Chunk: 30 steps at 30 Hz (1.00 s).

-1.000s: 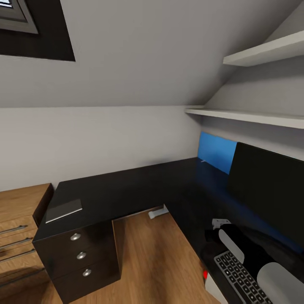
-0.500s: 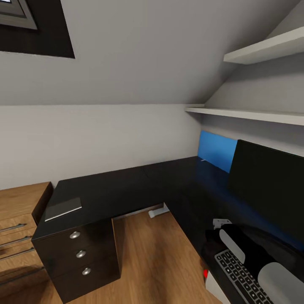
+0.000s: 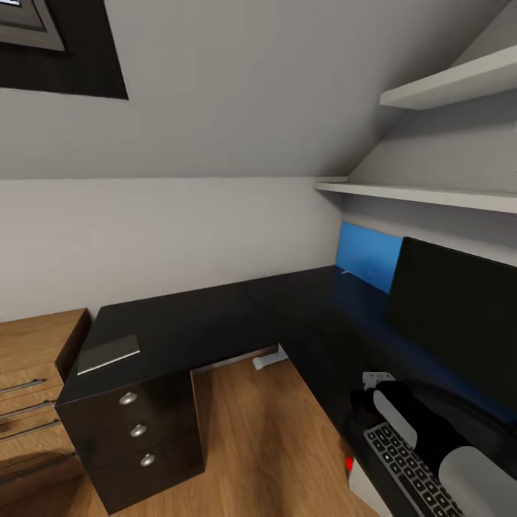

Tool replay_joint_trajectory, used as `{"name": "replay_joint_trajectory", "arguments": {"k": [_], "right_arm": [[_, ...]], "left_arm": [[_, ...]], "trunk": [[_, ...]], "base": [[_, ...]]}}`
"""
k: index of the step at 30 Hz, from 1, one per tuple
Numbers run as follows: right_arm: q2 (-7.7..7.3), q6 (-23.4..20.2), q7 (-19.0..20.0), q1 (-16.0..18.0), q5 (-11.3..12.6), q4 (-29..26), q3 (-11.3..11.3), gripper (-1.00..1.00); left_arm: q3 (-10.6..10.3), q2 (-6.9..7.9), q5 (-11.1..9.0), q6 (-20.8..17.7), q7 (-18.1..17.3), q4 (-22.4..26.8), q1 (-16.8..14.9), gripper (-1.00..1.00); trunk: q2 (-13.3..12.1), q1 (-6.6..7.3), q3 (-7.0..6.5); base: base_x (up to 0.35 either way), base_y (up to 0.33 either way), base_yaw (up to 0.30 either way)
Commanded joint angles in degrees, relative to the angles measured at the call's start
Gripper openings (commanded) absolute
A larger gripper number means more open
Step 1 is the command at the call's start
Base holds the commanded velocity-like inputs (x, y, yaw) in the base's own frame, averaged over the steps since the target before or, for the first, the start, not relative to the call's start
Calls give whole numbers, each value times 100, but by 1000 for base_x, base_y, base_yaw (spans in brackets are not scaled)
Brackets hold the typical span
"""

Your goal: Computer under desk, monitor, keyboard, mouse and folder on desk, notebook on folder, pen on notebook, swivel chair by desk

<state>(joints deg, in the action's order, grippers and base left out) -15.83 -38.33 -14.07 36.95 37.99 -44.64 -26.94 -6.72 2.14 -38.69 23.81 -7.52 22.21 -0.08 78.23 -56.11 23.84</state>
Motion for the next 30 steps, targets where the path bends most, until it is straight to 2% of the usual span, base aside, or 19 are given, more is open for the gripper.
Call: {"name": "replay_joint_trajectory", "arguments": {"k": [1, 21, 22, 27, 30], "right_arm": [[-8, -7, -52, 6, 61, -9, -31, -100], [-8, -7, -56, 6, 52, -9, -39, -100], [-8, -7, -56, 6, 52, -9, -39, 100], [-8, -5, -53, 6, 51, -9, -46, 100], [-8, -3, -52, 6, 50, -14, -44, 100]], "left_arm": [[-38, 6, -61, 19, -14, 2, -1, 100], [-40, 14, -60, 23, -20, 2, -1, 100], [-37, 14, -60, 23, -20, 2, -1, 100], [-33, 15, -60, 22, -21, 2, -1, 100], [-32, 15, -60, 25, -21, 2, -1, 100]], "trunk": [[4, 1, 6], [4, 1, 6], [4, 1, 6], [4, 1, 6], [-117, 67, -48]], "base": [[-151, 0, 0], [-15, 0, 0], [0, 0, 0], [0, 0, 0], [0, 0, 0]]}}
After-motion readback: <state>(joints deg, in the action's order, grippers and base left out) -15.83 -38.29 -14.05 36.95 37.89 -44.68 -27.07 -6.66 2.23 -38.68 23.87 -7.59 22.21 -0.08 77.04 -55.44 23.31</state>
